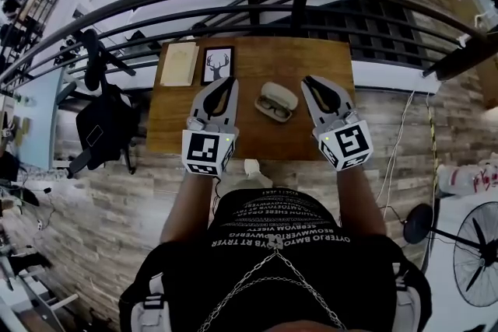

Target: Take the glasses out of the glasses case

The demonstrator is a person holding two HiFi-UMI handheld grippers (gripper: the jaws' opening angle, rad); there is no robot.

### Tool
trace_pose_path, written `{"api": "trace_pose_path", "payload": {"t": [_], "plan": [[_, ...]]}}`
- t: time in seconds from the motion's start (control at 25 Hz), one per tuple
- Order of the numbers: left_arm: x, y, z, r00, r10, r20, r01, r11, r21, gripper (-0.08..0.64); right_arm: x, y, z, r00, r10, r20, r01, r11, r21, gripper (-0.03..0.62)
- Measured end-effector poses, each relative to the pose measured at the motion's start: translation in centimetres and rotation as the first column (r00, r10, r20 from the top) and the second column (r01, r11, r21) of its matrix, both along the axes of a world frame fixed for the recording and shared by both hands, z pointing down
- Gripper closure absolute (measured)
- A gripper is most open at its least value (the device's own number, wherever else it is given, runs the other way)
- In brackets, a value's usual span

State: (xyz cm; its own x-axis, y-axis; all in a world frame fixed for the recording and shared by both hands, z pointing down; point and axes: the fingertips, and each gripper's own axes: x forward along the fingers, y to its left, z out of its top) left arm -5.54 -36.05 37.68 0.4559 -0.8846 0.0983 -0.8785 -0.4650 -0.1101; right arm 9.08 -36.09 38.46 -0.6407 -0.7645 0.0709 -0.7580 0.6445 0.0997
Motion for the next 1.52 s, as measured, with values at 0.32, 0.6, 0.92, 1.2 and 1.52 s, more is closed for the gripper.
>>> {"api": "trace_pose_path", "payload": {"t": [0.32, 0.6, 0.92, 1.2, 1.52], "plan": [[-0.5, -2.8, 1.1, 1.0, 0.003, 0.008, -0.003, 0.999, -0.032, 0.528, -1.0, -2.9, 2.5, 0.999, -0.029, -0.019, 0.028, 0.997, -0.077, 0.506], [-1.0, -4.0, 2.3, 1.0, 0.012, 0.006, -0.012, 0.998, -0.056, 0.528, -2.4, -4.2, 4.9, 0.997, -0.054, -0.05, 0.048, 0.991, -0.122, 0.471], [-2.5, -4.4, 3.3, 1.0, 0.012, 0.003, -0.012, 0.997, -0.076, 0.526, -3.6, -4.8, 8.8, 0.993, -0.068, -0.1, 0.048, 0.98, -0.192, 0.465], [-3.7, -4.6, 3.7, 1.0, 0.007, -0.004, -0.007, 0.997, -0.079, 0.526, -5.3, -4.9, 12.5, 0.99, -0.115, -0.076, 0.09, 0.957, -0.276, 0.457], [-4.4, -4.8, 4.2, 1.0, 0.0, -0.014, -0.002, 0.996, -0.09, 0.528, -5.4, -5.1, 17.4, 0.981, -0.126, -0.15, 0.066, 0.933, -0.354, 0.454]]}}
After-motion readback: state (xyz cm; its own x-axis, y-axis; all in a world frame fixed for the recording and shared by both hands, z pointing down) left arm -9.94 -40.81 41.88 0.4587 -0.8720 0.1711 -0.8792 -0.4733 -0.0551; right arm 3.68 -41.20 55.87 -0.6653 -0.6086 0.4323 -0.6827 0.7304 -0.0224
